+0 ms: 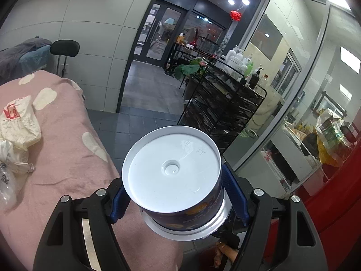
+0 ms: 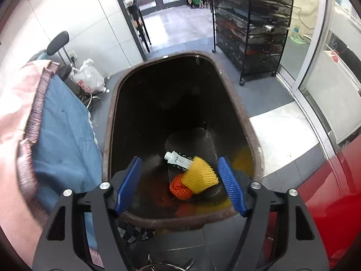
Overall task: Collect trash
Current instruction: 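Open the right tool to drop the net while the left tool drops the cup into the bin, then move both open tools back over the table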
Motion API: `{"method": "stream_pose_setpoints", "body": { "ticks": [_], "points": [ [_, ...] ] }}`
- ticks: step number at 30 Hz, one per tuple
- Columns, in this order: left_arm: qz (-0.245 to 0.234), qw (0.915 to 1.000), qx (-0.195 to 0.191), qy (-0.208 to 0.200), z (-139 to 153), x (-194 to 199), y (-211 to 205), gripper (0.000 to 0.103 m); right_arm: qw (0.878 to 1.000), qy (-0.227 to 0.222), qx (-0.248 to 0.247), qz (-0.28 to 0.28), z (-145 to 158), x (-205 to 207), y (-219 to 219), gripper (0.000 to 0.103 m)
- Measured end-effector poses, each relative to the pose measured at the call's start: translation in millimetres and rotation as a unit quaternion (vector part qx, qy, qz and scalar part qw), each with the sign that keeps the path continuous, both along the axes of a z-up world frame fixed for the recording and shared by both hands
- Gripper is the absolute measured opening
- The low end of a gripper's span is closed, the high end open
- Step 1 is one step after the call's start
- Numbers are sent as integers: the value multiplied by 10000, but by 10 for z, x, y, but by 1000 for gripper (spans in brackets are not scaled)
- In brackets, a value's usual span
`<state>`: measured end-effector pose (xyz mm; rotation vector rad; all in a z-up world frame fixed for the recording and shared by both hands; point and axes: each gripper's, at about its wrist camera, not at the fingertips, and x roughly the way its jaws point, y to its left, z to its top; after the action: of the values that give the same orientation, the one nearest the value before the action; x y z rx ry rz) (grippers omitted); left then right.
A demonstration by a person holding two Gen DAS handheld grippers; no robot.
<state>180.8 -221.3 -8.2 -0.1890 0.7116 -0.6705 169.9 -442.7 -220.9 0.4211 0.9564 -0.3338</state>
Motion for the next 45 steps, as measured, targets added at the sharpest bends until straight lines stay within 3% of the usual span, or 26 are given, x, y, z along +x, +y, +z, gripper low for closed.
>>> {"method": "stream_pose_setpoints", "body": {
  "ticks": [10,17,32,34,36,40,45],
  "points": [
    [-524,9979,322,199,-237,93,-596,72,9997,-152,54,-198,217,-393,-7,75],
    [-703,9935,835,333,-545,200,-944,72,9995,-125,64,-274,246,-529,-46,75],
    [-970,9821,1486,630,-975,360,-1301,73,9990,-50,158,-423,212,-687,-95,75],
    [-913,9801,1633,660,-1042,381,-1325,75,9989,-33,170,-432,215,-705,-98,75],
    [-860,9786,1729,705,-1095,412,-1324,86,9989,-29,171,-436,218,-721,-96,75],
    [-774,9796,1673,800,-1100,445,-1267,91,9989,-41,163,-433,239,-713,-90,75],
    [-790,9849,1309,806,-927,421,-1198,93,9991,-109,115,-392,297,-700,-48,75]
  ]
}}
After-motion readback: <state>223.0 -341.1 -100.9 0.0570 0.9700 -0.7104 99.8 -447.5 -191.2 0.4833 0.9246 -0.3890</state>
